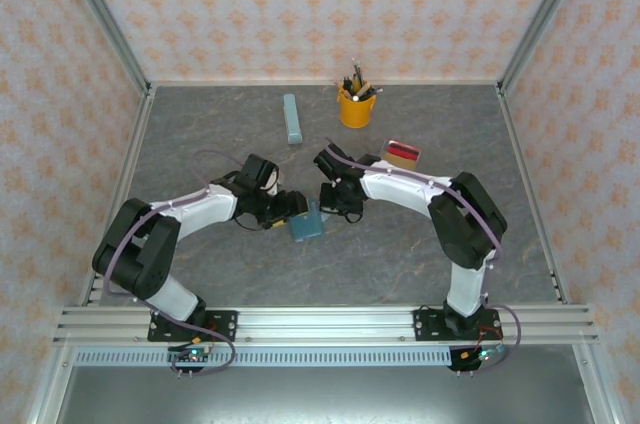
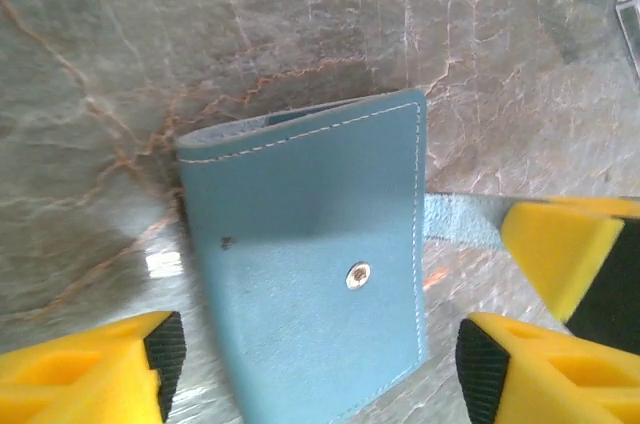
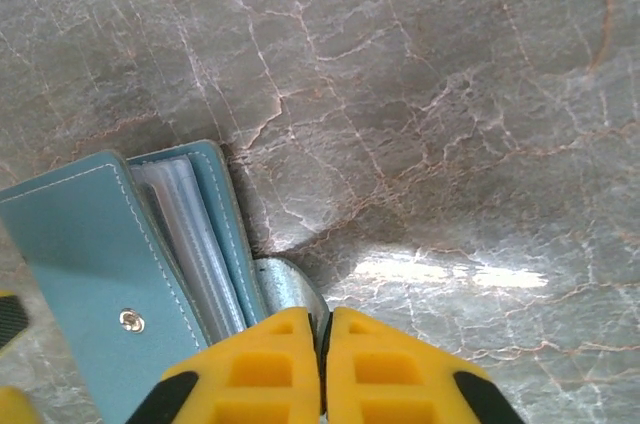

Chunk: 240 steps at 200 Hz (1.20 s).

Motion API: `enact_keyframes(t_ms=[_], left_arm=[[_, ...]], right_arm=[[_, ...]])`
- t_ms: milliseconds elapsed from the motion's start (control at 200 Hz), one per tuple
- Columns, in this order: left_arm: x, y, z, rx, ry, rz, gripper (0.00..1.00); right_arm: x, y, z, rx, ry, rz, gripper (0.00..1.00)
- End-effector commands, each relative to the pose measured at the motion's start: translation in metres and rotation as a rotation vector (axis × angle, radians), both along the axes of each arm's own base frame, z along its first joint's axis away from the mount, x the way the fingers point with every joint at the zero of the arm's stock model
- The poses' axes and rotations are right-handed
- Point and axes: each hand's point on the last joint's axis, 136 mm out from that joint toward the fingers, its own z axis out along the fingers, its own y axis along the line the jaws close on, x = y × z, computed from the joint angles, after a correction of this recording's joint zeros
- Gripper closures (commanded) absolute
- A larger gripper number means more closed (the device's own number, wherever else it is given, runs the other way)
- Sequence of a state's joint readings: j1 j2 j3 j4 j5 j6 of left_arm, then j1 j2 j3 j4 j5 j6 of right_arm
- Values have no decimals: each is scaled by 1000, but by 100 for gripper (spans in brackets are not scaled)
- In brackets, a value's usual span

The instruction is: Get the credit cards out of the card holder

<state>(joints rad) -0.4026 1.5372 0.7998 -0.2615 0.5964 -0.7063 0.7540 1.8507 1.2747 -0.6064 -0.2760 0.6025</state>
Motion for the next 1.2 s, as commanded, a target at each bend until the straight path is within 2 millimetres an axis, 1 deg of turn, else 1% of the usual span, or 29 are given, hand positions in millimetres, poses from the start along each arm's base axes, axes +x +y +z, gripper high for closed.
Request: enact_keyframes(t_ms=[0, 80, 120, 195, 285, 405, 480, 540, 681, 811, 941, 1001, 1091, 1196], left_arm=[[7, 25, 21, 79, -54, 68, 15], [6, 39, 28, 113, -77, 103, 7], [5, 45, 32, 127, -87, 118, 0], [3, 54, 37, 142, -105, 150, 0], [-1, 63, 43, 151, -123, 188, 0], [-9, 77, 46, 176, -139, 239, 0], [-15, 82, 47, 175, -145, 262, 0], [-19, 83, 48, 165, -149, 272, 0], [-27, 81, 50, 122, -160, 270, 0], [-34, 76, 56, 77, -175, 254, 0], [-40, 74, 59, 46, -192, 248, 0], [-42, 74, 60, 38, -196, 245, 0], [-43, 71, 59, 24, -191, 236, 0], [-42, 67, 57, 5, -185, 234, 0]], right_arm=[[4, -4, 23, -29, -77, 20, 97], [1, -4, 40, -20, -112, 45, 98], [-1, -2, 49, -6, -128, 60, 98], [-8, 6, 66, 46, -145, 95, 98], [-19, 23, 83, 124, -149, 145, 98], [-27, 43, 99, 191, -164, 190, 98], [-25, 46, 100, 181, -172, 182, 98], [-24, 47, 97, 167, -168, 176, 98], [-20, 41, 90, 126, -178, 142, 98], [-20, 46, 100, 156, -190, 166, 98], [-29, 59, 107, 246, -167, 208, 98], [-31, 66, 114, 303, -175, 219, 98], [-31, 65, 122, 318, -207, 222, 98], [-30, 58, 118, 288, -218, 224, 98]])
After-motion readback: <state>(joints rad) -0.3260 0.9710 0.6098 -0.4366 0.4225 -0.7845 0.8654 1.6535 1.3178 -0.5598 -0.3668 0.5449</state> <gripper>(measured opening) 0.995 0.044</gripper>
